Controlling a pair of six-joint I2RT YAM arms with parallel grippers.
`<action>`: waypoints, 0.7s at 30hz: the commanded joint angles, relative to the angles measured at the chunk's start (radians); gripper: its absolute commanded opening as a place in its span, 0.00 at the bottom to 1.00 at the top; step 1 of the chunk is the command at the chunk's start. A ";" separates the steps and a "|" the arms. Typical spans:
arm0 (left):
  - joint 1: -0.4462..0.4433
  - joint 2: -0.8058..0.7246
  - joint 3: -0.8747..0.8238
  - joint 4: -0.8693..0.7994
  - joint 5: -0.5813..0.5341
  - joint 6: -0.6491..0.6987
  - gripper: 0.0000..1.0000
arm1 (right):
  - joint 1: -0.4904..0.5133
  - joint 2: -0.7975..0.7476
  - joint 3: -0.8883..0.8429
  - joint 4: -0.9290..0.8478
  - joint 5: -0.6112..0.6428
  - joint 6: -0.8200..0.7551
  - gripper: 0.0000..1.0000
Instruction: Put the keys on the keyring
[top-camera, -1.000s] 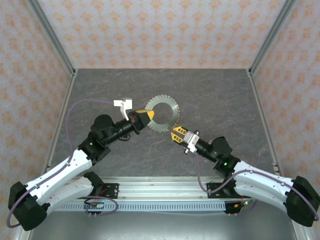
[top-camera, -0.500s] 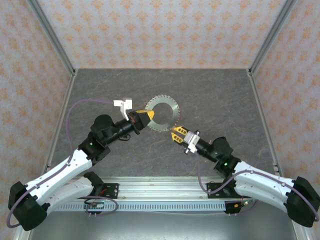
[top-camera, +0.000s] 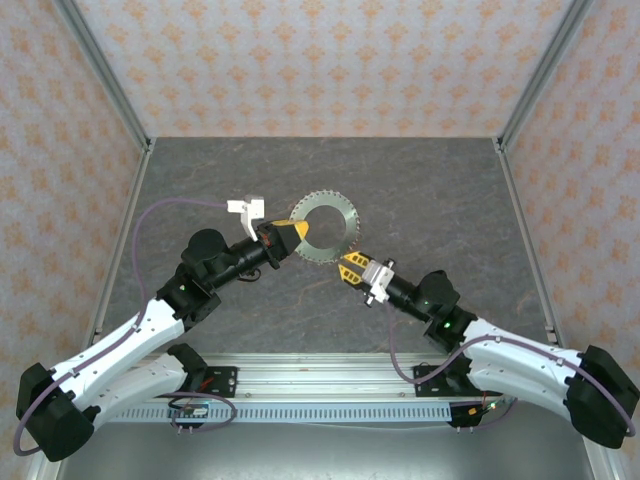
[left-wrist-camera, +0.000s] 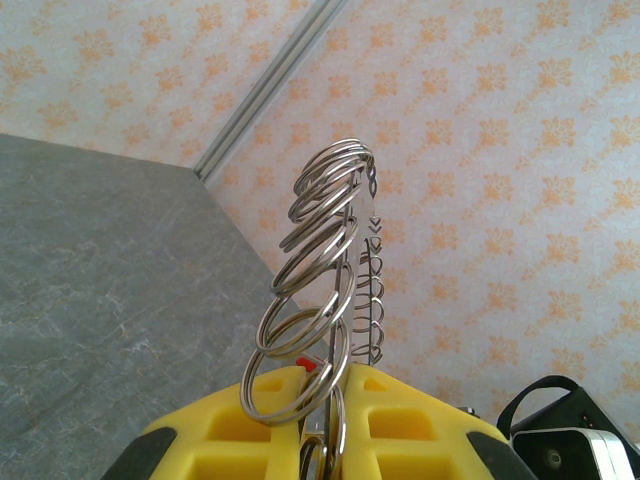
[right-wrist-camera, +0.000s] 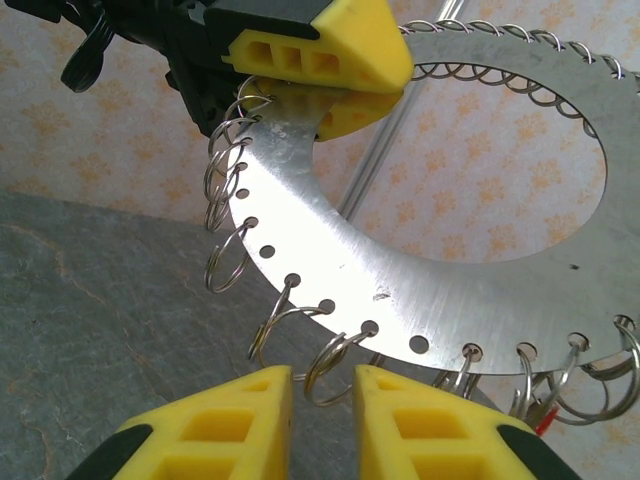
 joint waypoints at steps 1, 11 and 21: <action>0.009 -0.018 0.009 0.089 -0.011 -0.016 0.00 | 0.005 0.007 0.037 0.053 0.004 -0.010 0.20; 0.008 -0.015 0.007 0.089 -0.013 -0.018 0.00 | 0.005 0.024 0.020 0.079 0.052 -0.016 0.16; 0.009 -0.013 0.009 0.097 -0.011 -0.025 0.00 | 0.005 0.035 0.020 0.093 0.060 -0.017 0.09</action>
